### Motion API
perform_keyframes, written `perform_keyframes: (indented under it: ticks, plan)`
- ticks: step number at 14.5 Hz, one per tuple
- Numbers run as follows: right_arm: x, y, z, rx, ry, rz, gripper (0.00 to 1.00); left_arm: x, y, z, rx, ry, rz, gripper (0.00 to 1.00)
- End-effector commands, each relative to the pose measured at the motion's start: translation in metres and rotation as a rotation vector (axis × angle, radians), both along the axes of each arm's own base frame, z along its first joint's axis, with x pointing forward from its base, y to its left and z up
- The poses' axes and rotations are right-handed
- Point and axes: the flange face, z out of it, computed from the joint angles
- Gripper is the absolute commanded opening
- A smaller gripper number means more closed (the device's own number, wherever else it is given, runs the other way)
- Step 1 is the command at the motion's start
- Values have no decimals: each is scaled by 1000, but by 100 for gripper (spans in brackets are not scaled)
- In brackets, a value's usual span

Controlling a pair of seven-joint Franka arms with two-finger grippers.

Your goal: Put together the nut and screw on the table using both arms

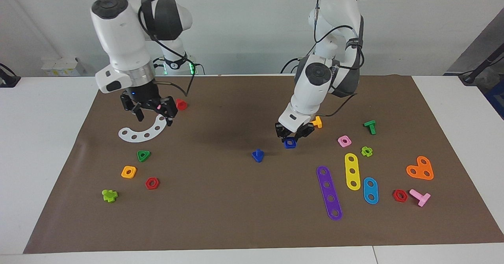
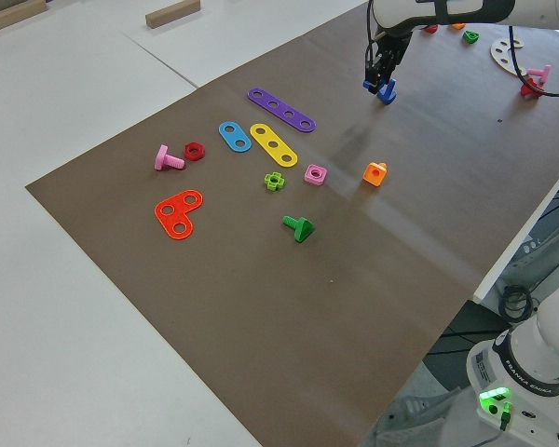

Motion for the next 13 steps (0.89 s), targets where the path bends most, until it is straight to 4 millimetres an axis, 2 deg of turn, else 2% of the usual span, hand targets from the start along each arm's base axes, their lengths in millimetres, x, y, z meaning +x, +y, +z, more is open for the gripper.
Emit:
perform_keyframes:
  ticks: [1, 3, 6, 7, 9, 10, 13]
  plan:
    - [-25, -41, 18, 23, 44, 42, 100, 8, -29, 0, -12, 8, 42, 30]
    - [-37, -72, 29, 24, 77, 65, 100, 6, -52, 2, -18, 3, 65, 29]
    - [-51, -93, 34, 28, 120, 94, 100, 5, -73, -7, -18, 3, 70, 29]
    - [-54, -96, 37, 30, 128, 94, 100, 8, -78, -11, -17, 1, 77, 29]
    - [-53, -87, 43, 20, 120, 109, 100, 6, -89, -12, -20, -9, 62, 29]
    - [-52, -86, 50, 10, 106, 111, 100, 6, -89, -17, -17, -8, 63, 29]
    - [-51, -84, 52, -1, 110, 116, 100, 4, -94, -22, -18, -18, 55, 29]
